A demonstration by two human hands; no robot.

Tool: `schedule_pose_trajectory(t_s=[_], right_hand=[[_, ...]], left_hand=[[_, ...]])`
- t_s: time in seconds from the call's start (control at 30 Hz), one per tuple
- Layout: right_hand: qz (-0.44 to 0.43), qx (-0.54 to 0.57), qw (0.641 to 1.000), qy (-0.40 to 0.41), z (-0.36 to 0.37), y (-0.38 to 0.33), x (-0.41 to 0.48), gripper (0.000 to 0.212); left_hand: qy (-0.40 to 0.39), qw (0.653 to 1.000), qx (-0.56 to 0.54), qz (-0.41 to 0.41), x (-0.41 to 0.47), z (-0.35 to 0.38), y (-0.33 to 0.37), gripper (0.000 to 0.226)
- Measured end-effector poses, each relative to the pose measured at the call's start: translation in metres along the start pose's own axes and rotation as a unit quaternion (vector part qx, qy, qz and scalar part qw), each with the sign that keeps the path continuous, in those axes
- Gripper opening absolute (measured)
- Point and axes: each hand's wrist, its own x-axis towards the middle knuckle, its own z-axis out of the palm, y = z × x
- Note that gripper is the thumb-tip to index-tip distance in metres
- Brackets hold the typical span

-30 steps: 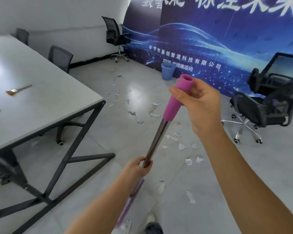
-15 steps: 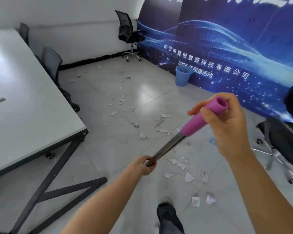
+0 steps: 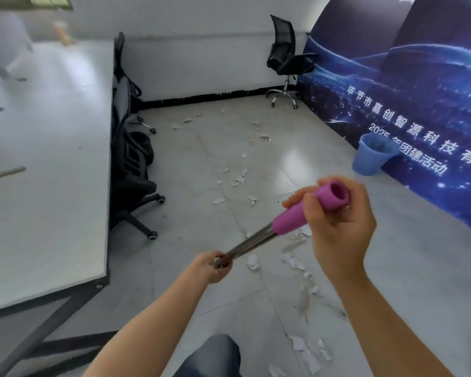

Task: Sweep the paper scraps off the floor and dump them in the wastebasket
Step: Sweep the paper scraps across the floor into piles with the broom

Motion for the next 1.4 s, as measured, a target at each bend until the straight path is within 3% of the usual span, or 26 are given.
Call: schedule_pose_trajectory(t_s=[0.1,0.33,0.47,0.57,0.67,0.93,1.07,1.4], right_hand=[[-0.023,0.002,1.0,0.015,0.014,0.054,0.055,0.018],[-0.023,-0.032,0.998,0.042,0.056,0.158,0.216,0.018],[-0.063,-0.048,0.997,0.0,0.066,0.201,0.285,0.019],[-0.132,-0.063,0.989,-0.035,0.072,0.239,0.33,0.016],[-0.158,-0.062,0.984,-0.048,0.074,0.284,0.389,0.017],[-0.067,-0.008,0.997,-0.023,0.089,0.42,0.589,0.017],[-0.064,0.027,0.995,-0.069,0.116,0.474,0.672,0.024],[-0.009,0.101,0.984,-0.148,0.222,0.611,0.834,0.023]], left_hand=[[0.008,0.999,-0.036,-0.002,0.027,0.037,0.038,0.008],[0.028,0.998,-0.029,-0.046,0.095,0.155,0.164,0.019],[0.007,0.999,-0.023,-0.031,0.12,0.225,0.217,0.006],[-0.022,1.0,0.001,-0.007,0.144,0.268,0.256,0.012],[-0.002,1.0,-0.007,0.006,0.169,0.316,0.3,0.014],[0.015,0.995,-0.095,0.037,0.234,0.457,0.434,0.023],[-0.005,0.982,-0.166,0.092,0.25,0.507,0.5,0.029],[0.04,0.971,-0.19,0.141,0.328,0.586,0.672,0.034]])
